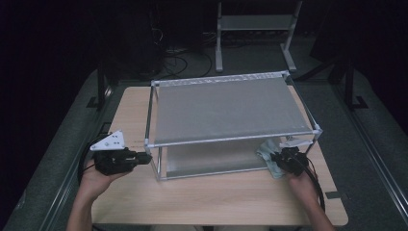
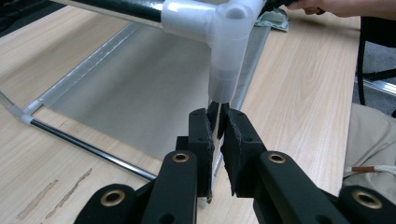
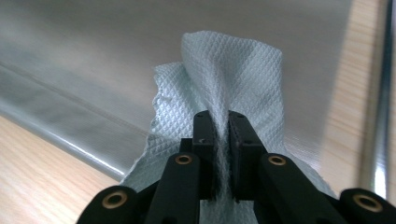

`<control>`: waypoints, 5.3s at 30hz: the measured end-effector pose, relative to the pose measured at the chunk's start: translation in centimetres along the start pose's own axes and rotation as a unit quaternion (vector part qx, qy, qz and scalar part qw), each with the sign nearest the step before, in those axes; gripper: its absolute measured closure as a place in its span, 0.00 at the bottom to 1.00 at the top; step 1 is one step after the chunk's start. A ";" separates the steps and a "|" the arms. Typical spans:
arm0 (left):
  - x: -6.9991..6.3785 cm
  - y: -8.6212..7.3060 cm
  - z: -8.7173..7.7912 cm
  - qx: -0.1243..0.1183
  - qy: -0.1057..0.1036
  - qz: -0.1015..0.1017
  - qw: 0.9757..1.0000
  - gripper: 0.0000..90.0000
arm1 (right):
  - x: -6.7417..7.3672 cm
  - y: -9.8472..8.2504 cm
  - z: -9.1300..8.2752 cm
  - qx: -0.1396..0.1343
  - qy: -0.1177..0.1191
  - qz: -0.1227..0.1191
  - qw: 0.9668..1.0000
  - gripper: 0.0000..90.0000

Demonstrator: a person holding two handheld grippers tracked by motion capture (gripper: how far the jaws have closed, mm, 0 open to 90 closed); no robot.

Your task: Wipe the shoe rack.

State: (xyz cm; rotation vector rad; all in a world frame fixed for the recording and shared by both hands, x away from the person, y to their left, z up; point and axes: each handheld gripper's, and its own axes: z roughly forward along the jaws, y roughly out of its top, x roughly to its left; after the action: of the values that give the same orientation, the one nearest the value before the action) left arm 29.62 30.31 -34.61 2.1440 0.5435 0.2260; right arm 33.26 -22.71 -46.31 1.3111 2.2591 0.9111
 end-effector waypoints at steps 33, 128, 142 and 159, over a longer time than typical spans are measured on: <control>-0.4 0.6 0.9 -0.001 -0.010 0.007 1.000 0.91 | 4.3 2.3 2.5 -0.011 0.082 -0.034 0.996 0.91; 0.9 4.6 -0.3 0.023 -0.012 0.014 1.000 0.89 | 26.8 14.4 2.6 -0.151 0.209 -0.321 0.911 0.93; 1.2 4.6 -0.3 0.022 -0.012 0.012 1.000 0.89 | 26.9 13.6 4.0 -0.139 0.211 -0.312 0.916 0.93; 1.4 4.7 -0.2 0.024 -0.009 0.010 1.000 0.89 | 27.3 11.5 7.9 -0.073 0.224 -0.297 0.925 0.93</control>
State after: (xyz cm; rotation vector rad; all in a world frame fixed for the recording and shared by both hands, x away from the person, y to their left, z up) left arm 32.22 28.74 -30.72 2.1973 0.5231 0.2055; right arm 31.63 7.76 -43.98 0.3097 2.6208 1.1868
